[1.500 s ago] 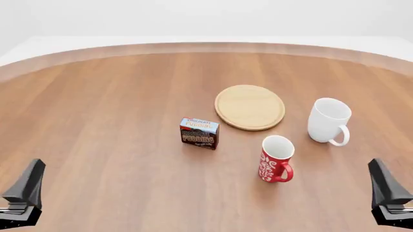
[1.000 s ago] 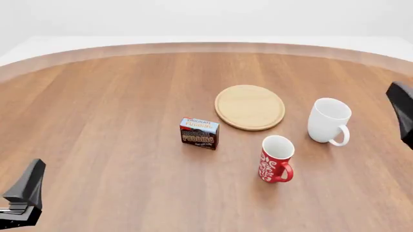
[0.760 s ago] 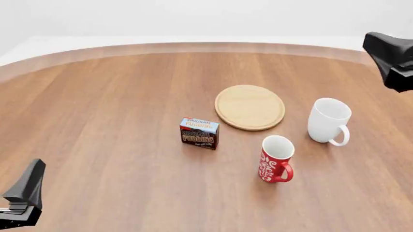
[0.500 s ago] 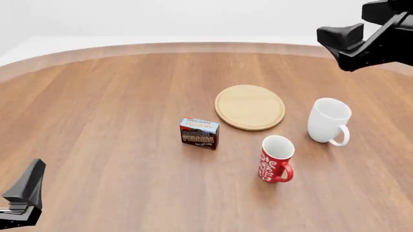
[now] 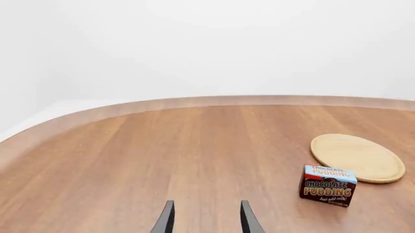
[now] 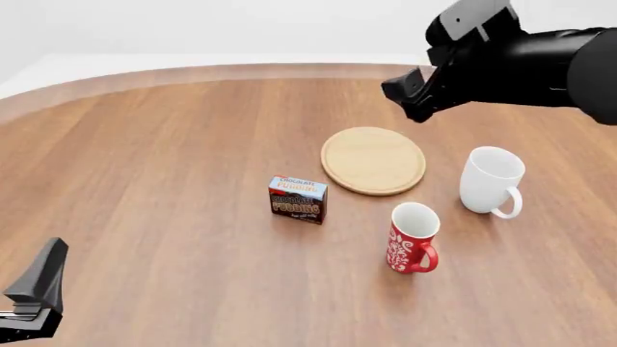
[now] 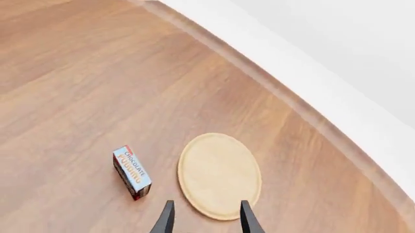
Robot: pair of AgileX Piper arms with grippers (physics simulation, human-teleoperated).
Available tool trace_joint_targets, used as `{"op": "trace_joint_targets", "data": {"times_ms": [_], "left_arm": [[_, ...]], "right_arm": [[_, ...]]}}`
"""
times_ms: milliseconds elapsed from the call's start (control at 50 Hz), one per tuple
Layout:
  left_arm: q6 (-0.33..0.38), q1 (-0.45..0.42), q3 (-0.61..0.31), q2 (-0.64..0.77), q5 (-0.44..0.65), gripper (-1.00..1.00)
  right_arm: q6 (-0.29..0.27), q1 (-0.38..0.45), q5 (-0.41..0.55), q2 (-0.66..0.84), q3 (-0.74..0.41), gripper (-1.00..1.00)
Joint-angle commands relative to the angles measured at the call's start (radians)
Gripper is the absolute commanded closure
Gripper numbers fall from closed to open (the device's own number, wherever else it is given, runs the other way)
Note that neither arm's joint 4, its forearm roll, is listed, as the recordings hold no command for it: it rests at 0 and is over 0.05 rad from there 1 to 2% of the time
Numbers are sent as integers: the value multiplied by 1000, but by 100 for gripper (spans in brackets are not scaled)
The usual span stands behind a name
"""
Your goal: Put the chocolate pudding to the left of the plate.
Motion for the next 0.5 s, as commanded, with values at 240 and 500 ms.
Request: {"op": "trace_joint_targets", "data": {"times_ms": [240,500], "left_arm": [[0,0,0,0,0,-100],[0,0,0,0,0,-100]], "right_arm": [[18,87,-35,240,-47,-100],[35,136,-68,315,-60,-100]]}}
